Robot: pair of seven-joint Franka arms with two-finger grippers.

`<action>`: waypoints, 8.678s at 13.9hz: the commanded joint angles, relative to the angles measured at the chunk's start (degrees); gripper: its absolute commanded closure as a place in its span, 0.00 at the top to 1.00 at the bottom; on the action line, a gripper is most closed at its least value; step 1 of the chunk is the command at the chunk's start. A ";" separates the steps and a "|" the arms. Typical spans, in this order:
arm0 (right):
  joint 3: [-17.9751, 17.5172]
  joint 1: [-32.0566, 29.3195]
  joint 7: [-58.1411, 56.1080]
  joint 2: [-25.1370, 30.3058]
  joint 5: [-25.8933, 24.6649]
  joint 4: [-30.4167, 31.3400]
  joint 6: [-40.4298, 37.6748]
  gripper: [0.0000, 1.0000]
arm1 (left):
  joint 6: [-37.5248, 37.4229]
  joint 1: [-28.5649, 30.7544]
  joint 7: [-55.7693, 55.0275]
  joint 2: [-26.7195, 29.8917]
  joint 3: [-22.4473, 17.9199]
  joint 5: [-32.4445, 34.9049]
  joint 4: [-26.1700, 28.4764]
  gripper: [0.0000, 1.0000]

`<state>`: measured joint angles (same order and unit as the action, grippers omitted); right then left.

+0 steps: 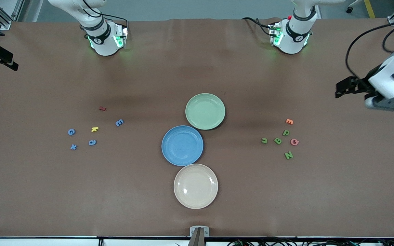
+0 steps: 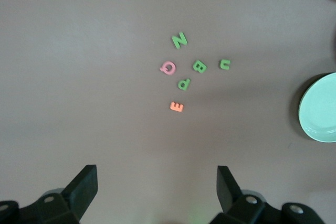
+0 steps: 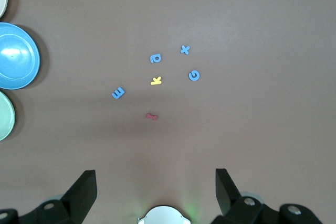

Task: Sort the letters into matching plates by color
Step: 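Grasp the green C with the left gripper while the right gripper grasps the blue a, then carry the green C onto the green plate and open the left gripper, then drop the blue a on the blue plate while the left gripper reaches the green B, then grasp the green B with the left gripper while the right gripper withdraws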

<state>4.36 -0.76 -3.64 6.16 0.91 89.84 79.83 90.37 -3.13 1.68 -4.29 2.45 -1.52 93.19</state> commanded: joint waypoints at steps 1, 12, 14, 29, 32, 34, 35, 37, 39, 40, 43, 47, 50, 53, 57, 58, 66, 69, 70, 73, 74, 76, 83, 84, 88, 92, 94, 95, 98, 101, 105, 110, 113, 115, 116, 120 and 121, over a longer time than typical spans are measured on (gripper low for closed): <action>-0.14 -0.38 0.04 -4.64 0.15 -0.72 0.15 1.00 | 0.67 -0.21 -2.90 -4.75 1.68 -0.67 -0.73 1.00; -0.14 -3.63 1.17 -20.31 2.41 3.48 17.34 1.00 | 28.16 -10.14 -18.89 -13.64 2.56 -0.41 13.49 1.00; -0.22 -3.63 2.41 -21.27 4.63 7.70 23.41 1.00 | 35.79 -11.11 -19.25 -14.25 2.56 -0.06 18.06 1.00; -0.31 2.43 1.79 -31.21 4.45 25.20 58.23 1.00 | 59.92 -11.99 -20.57 -27.44 2.30 4.33 21.78 0.86; -0.31 3.31 1.79 -33.31 4.45 28.54 66.57 1.00 | 59.92 -11.99 -20.57 -27.97 2.30 4.51 21.33 0.79; -0.31 3.31 1.79 -34.81 4.37 28.46 67.73 1.00 | 60.01 -12.08 -20.57 -28.40 2.30 4.51 21.24 0.73; -0.31 3.49 1.79 -35.25 4.45 28.55 68.61 1.00 | 60.01 -12.08 -20.57 -28.41 2.30 4.51 21.07 0.72; -0.31 4.10 1.79 -36.39 4.45 28.55 68.97 1.00 | 60.01 -12.17 -20.57 -28.67 2.30 4.51 21.16 0.70; -0.31 4.10 1.88 -36.66 4.45 28.72 68.79 1.00 | 60.01 -12.52 -20.66 -28.67 2.30 4.51 21.16 0.66; -0.40 4.19 1.97 -36.66 4.45 29.16 68.79 1.00 | 60.01 -12.52 -20.66 -28.67 2.30 4.51 21.16 0.63; -0.40 4.19 1.97 -36.66 4.45 29.43 68.88 0.99 | 60.01 -12.52 -20.66 -28.67 2.30 4.51 21.16 0.49; -0.40 4.45 1.97 -36.66 4.45 29.51 68.88 0.99 | 60.01 -12.52 -20.66 -28.67 2.30 4.51 20.98 0.27; -0.40 5.24 1.97 -36.66 4.54 29.60 68.97 0.90 | 59.92 -12.43 -20.75 -28.59 2.30 4.51 20.72 0.21; -0.40 5.68 1.88 -36.66 4.54 29.52 69.06 0.81 | 58.09 -12.52 -21.19 -27.19 2.38 4.51 20.63 0.21; -0.31 5.60 1.71 -36.66 4.45 29.60 68.97 0.63 | 47.56 -16.90 -28.45 -23.23 2.56 4.51 18.27 0.21; -0.31 5.60 1.71 -36.66 4.45 29.52 68.97 0.57 | 44.31 -18.83 -31.27 -22.79 2.56 4.51 16.78 0.21; -0.31 5.33 1.71 -36.49 4.45 29.43 68.09 0.00 | 37.86 -34.13 -52.28 -23.48 2.82 3.54 11.76 0.21; -0.31 5.16 1.71 -36.40 4.45 29.43 68.00 0.00 | 38.21 -37.82 -57.47 -26.64 2.82 3.46 8.95 0.21; -0.31 5.16 1.79 -36.40 4.45 29.34 68.00 0.00 | 38.39 -38.70 -58.88 -27.69 2.82 3.54 8.24 0.21; -0.31 5.16 1.79 -35.87 4.45 29.25 68.00 0.00 | 38.82 -40.99 -61.79 -29.90 2.82 3.46 6.75 0.21; -0.31 5.24 1.88 -35.70 4.45 29.25 67.91 0.00 | 39.17 -41.95 -61.97 -30.51 2.82 3.46 6.39 0.21; -0.40 5.59 2.49 -35.17 4.45 28.64 65.21 0.00 | 40.58 -42.31 -62.14 -31.31 3.00 2.76 6.39 0.21; -0.49 10.95 14.42 -30.16 4.81 18.63 43.15 0.00 | 42.34 -44.34 -61.62 -32.45 3.00 0.82 6.48 0.92; -0.49 12.61 17.93 -29.98 4.89 16.88 40.95 0.00 | 42.34 -44.07 -61.53 -32.19 2.91 0.82 6.48 0.99; -0.58 20.51 34.71 -30.24 5.33 10.63 37.15 0.00 | 40.86 -40.22 -59.96 -29.12 2.82 0.82 6.65 0.99; -0.49 28.35 47.12 -32.52 10.34 5.97 38.29 0.00 | 38.30 -32.93 -51.45 -25.52 2.74 1.52 7.79 0.99; -0.49 31.95 53.09 -35.50 10.26 2.46 39.00 0.00 | 38.30 -29.76 -46.88 -24.46 2.56 2.57 9.11 0.99; -0.49 33.36 55.47 -37.08 10.08 0.97 39.00 0.00 | 38.30 -27.92 -44.76 -24.02 2.65 3.88 9.90 0.99; -0.40 37.32 62.85 -43.15 9.64 -4.14 41.88 0.00 | 38.82 -22.73 -39.92 -22.78 2.74 8.10 13.06 0.99; -0.31 39.34 65.25 -46.58 9.55 -4.59 47.16 0.00 | 40.75 -17.89 -33.77 -22.70 2.91 10.57 14.91 0.99; -0.05 40.93 68.84 -50.62 7.72 -6.42 49.37 0.00 | 48.04 -14.20 -29.29 -22.52 2.91 10.75 19.22 0.99; 0.04 41.72 71.14 -54.85 6.30 -10.12 49.63 0.00 | 50.25 -10.24 -24.36 -23.22 2.91 11.80 21.24 0.99; -0.05 41.55 70.88 -54.85 6.04 -10.12 49.63 0.17 | 50.69 -8.92 -22.51 -24.19 2.91 11.89 21.07 0.99; 0.04 41.63 70.88 -55.29 5.51 -10.21 49.72 1.00 | 51.92 -7.87 -21.37 -25.33 2.91 11.98 21.07 0.98; 0.04 41.63 70.87 -55.29 5.16 -10.21 49.72 1.00 | 52.36 -7.77 -21.36 -25.77 2.91 11.90 21.07 0.98; 0.04 41.11 70.00 -55.21 5.07 -10.21 49.54 1.00 | 54.20 -7.86 -21.36 -27.44 2.91 11.89 20.98 0.88; 0.04 40.84 69.04 -55.12 4.98 -10.21 49.46 1.00 | 54.21 -7.86 -21.36 -27.53 2.91 11.89 21.07 0.86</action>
<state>4.20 40.42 65.92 -48.12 6.72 81.38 129.89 143.50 -11.40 -20.09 -31.55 4.96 9.36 114.04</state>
